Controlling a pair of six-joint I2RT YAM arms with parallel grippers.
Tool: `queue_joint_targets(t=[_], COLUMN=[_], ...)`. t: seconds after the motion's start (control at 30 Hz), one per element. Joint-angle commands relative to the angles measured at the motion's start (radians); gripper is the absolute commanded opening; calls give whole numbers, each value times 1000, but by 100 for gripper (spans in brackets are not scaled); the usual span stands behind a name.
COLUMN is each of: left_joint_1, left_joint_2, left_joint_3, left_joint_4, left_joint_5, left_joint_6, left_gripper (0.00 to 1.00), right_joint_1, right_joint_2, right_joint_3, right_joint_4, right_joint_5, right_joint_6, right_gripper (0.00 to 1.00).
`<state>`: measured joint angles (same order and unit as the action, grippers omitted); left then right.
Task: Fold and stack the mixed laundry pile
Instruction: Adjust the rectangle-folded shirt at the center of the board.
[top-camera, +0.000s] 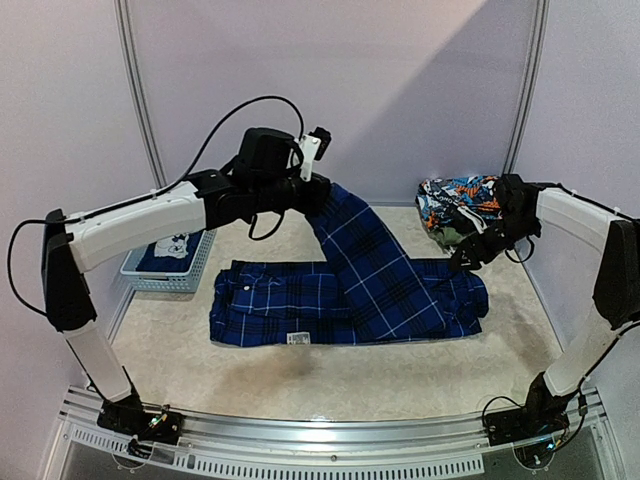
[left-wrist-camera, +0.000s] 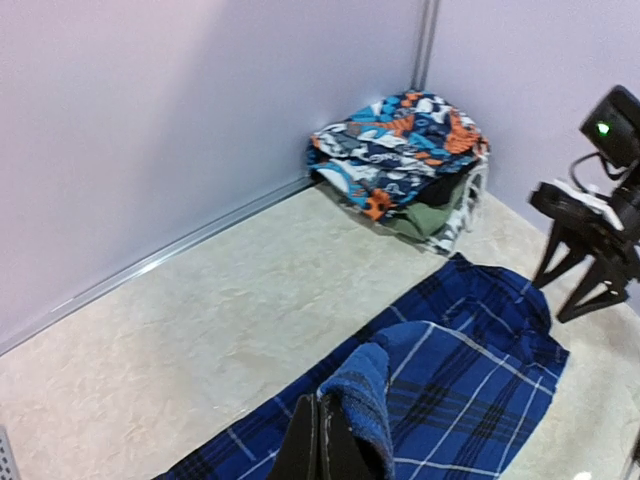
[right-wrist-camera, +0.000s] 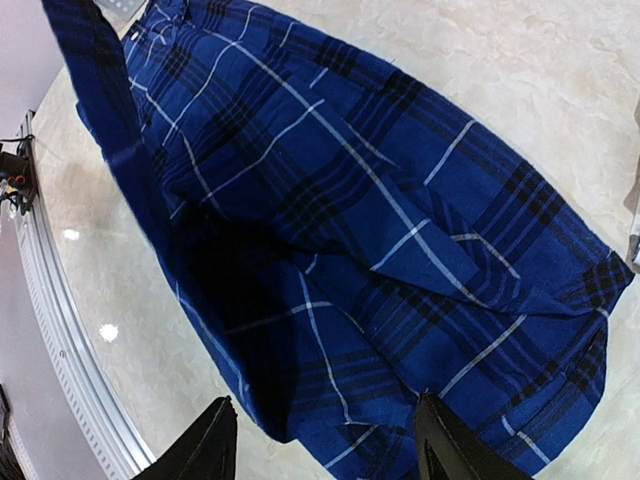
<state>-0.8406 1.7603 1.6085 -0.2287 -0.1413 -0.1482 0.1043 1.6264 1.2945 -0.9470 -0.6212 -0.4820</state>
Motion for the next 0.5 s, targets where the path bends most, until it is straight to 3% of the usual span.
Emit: queue_joint_targets(t=[0.0, 0.17, 0.47], left_joint_1=[84, 141, 155], left_joint_2=[-65, -96, -42], left_joint_3=[-51, -29, 37], left_joint_4=[23, 12, 13], left_joint_5=[-61, -76, 44], left_joint_6=[-24, -25, -34], left_gripper=[0, 0, 0], right_joint_1=[-3, -3, -3], right_joint_2=[14, 14, 22], right_joint_3=[-27, -41, -47], right_joint_4=[-63, -68, -66], right_joint_5=[29, 33, 17], right_joint_6=[-58, -67, -71], right_gripper=[61, 61, 61])
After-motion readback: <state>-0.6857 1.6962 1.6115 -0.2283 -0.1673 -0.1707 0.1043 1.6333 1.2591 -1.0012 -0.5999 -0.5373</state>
